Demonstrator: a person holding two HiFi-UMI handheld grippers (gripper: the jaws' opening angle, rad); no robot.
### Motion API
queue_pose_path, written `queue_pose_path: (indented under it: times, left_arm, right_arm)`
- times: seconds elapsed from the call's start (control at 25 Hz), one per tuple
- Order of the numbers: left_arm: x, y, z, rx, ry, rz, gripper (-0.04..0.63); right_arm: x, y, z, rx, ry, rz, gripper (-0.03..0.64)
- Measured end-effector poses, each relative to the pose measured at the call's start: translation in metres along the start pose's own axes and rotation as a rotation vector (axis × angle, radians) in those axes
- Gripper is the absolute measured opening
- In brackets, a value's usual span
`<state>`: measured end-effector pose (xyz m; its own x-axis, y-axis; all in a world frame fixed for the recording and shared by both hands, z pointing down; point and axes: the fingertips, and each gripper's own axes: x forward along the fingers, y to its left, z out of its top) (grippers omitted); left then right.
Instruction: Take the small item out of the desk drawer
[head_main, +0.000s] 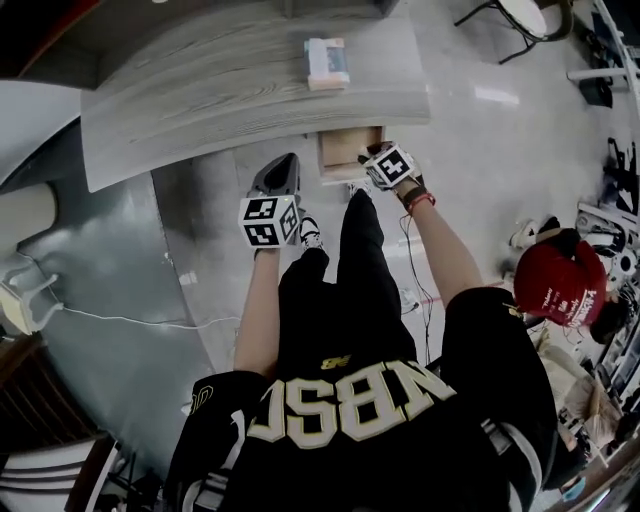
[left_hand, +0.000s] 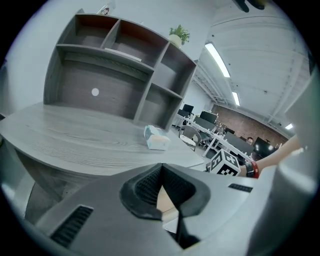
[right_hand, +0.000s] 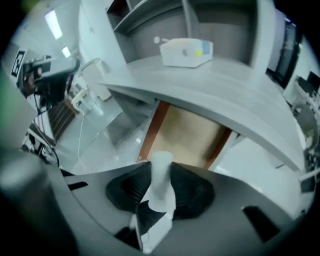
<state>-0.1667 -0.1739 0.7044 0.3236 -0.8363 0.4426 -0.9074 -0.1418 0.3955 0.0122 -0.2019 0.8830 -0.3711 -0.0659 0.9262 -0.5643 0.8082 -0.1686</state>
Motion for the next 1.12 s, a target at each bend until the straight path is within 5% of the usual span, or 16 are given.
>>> queue_pose_path:
  times: [0.16, 0.44, 1.12]
  left_arm:
    - [-0.004, -0.006, 0.012, 0.012, -0.011, 0.003, 0.009]
    - [-0.008, -0.01, 0.035, 0.028, -0.043, 0.041, 0.009]
    - [-0.014, -0.038, 0.123, 0.144, -0.189, 0.117, 0.009]
  right_arm:
    - [-0.028, -0.005, 0.003, 0.182, -0.097, -0.043, 0.129]
    - [-0.075, 0.0, 0.03, 0.339, -0.268, -0.055, 0.129]
    - [-0.207, -0.01, 0.116, 0.304, -0.667, -0.305, 0.13]
